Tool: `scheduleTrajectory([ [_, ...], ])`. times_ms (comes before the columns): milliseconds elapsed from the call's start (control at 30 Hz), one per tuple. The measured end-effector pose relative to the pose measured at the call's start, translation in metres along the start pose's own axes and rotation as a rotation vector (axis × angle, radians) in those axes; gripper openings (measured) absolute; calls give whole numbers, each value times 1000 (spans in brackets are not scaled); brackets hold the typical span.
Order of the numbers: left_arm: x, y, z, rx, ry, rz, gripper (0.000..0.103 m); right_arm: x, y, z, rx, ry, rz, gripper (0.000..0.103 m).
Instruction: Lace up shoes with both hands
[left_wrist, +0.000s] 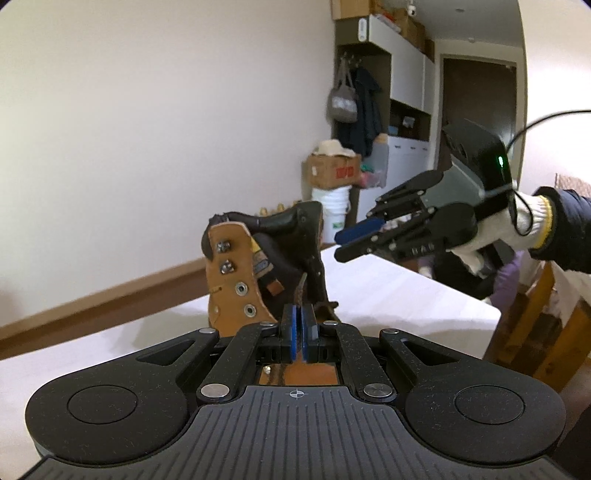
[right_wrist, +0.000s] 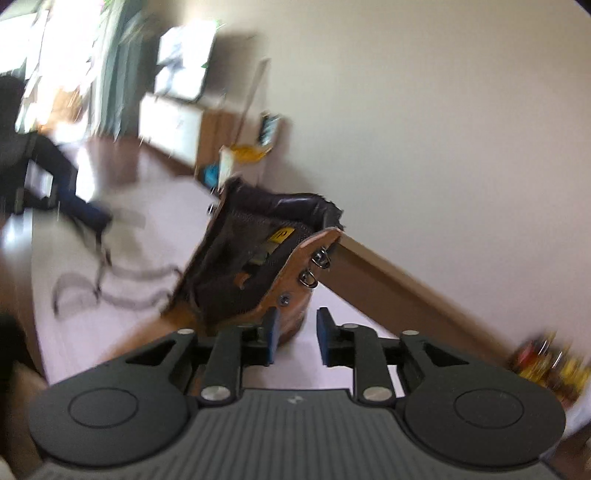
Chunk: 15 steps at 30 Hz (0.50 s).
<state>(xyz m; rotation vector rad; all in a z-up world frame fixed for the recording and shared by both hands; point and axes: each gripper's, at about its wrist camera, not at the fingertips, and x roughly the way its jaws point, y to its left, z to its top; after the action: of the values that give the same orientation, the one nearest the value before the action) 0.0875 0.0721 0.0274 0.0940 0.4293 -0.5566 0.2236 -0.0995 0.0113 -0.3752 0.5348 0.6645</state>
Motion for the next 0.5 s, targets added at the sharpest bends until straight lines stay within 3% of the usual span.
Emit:
scheduleTrajectory([
  [200,-19,-10,-21,-37,-27,-22,3,-5,25,-13,185,-45,-126,40],
  [333,-23,-6,-24,-52,-39,-33,3,11,30,-11,277,-52,-135,44],
  [500,-15,4,-21,-67,-52,-29,3,36,26,-4,297,-17,-138,44],
])
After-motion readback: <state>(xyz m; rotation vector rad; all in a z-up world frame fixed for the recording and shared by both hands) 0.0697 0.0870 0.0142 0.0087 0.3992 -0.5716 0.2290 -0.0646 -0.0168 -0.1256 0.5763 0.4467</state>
